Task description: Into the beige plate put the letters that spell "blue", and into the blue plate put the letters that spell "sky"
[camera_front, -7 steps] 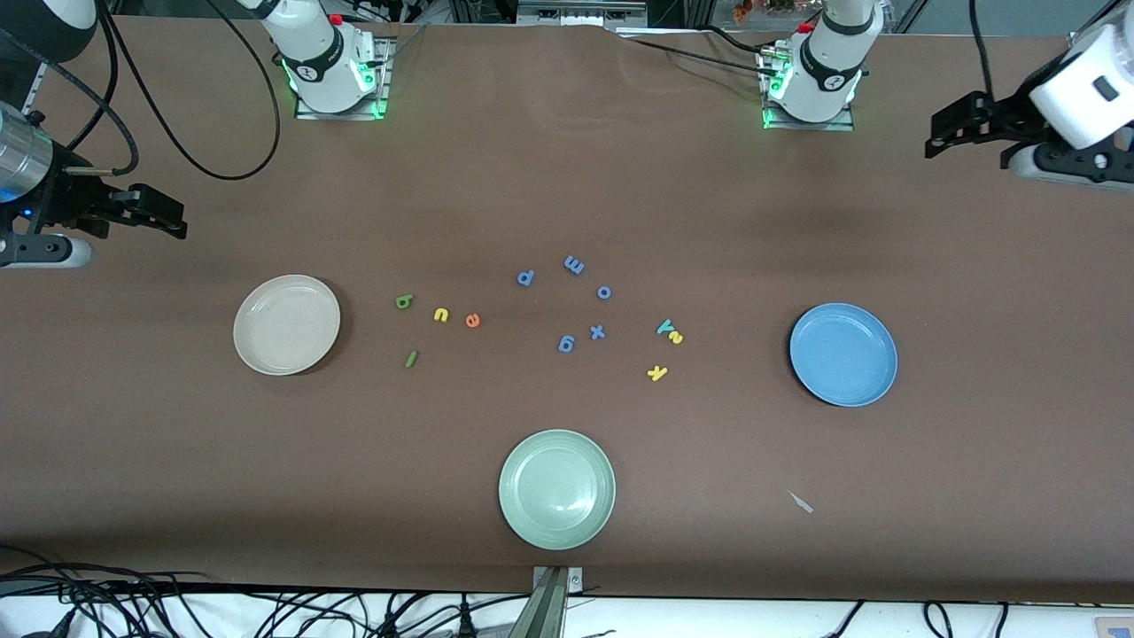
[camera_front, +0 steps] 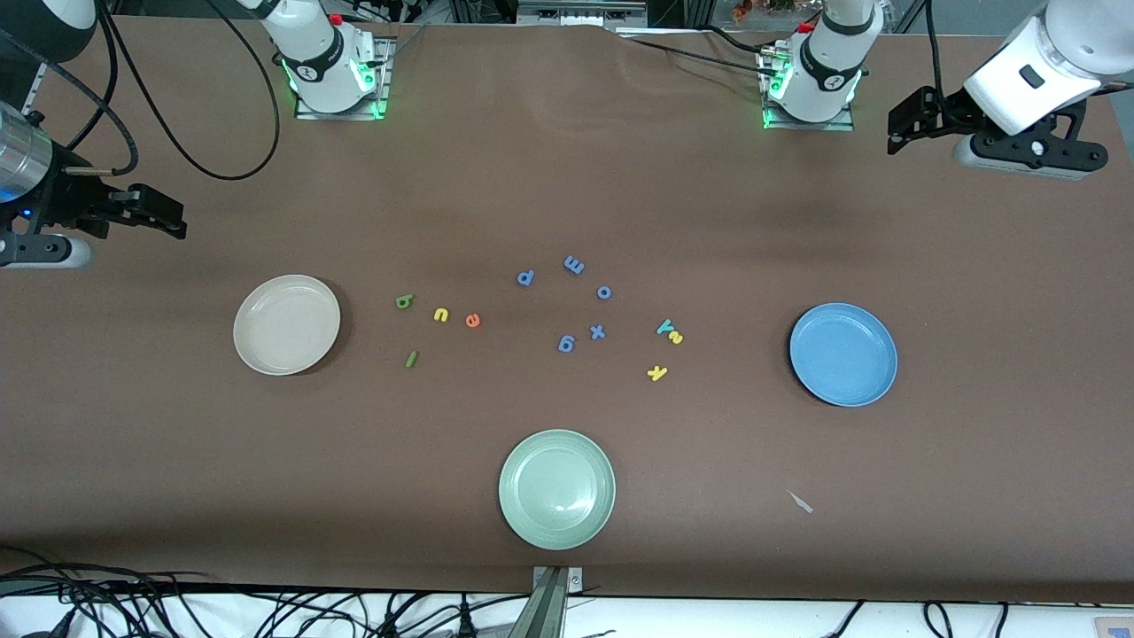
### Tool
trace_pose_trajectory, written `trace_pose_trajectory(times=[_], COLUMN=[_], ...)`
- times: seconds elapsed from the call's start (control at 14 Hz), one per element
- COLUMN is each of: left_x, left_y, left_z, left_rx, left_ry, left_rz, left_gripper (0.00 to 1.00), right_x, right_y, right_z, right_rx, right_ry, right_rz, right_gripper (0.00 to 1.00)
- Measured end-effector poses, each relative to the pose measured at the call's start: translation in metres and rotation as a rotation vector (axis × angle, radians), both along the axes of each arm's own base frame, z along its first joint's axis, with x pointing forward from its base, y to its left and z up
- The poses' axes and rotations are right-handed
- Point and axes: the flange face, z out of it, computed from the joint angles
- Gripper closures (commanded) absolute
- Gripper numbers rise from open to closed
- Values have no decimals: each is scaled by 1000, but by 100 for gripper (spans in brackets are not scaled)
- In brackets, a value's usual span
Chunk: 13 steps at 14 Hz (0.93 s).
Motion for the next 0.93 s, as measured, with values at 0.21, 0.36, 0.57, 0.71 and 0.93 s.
trace_pose_trajectory(times=[0.21,0.36,0.57,0.71,0.93], left_x=[2,3,1,0,14], left_y=[-1,-2,-23,-23,4], left_z=[2,3,4,5,1], left_rx=[-1,-3,22,35,28], left_ry=[-18,-29,-48,-50,-10], left_rz=[0,-1,-26,-10,36], left_gripper=[0,0,0,0,0], right_x=[0,0,0,0,0], right_y=[0,0,0,1,1], right_z=[0,0,0,0,0], right_rx=[0,0,0,0,0], right_ry=[0,0,0,-1,0], right_rz=[0,0,1,1,2], right_gripper=[0,0,0,0,0])
